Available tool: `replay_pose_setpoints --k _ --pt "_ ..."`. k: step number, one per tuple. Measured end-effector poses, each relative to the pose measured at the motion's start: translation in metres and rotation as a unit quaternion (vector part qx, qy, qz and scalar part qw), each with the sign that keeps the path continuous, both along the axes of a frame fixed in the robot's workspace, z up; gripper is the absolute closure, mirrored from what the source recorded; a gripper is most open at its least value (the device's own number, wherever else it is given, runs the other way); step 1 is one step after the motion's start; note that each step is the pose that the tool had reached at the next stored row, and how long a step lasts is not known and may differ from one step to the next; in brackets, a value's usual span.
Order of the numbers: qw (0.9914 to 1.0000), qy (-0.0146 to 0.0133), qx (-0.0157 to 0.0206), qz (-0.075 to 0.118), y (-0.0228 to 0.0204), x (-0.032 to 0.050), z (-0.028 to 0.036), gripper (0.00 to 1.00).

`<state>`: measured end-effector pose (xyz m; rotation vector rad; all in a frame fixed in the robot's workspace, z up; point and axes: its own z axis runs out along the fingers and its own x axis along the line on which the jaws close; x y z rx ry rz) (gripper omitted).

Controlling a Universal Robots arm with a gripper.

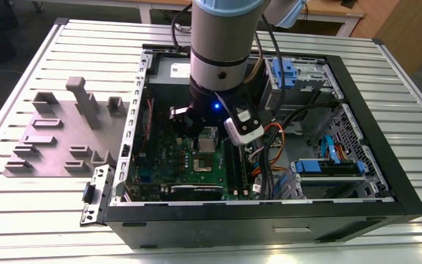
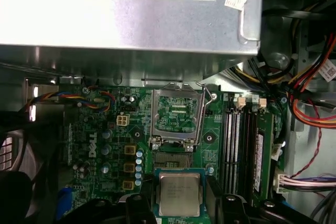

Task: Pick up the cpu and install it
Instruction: 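Place the cpu into insertion slot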

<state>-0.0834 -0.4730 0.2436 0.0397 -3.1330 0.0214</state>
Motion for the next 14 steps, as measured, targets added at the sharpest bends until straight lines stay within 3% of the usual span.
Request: replay_pose_setpoints --k 14 --pt "0.99995 -0.0004 0.0014 0.010 -0.0001 -0.0035 -0.0252 0.53"
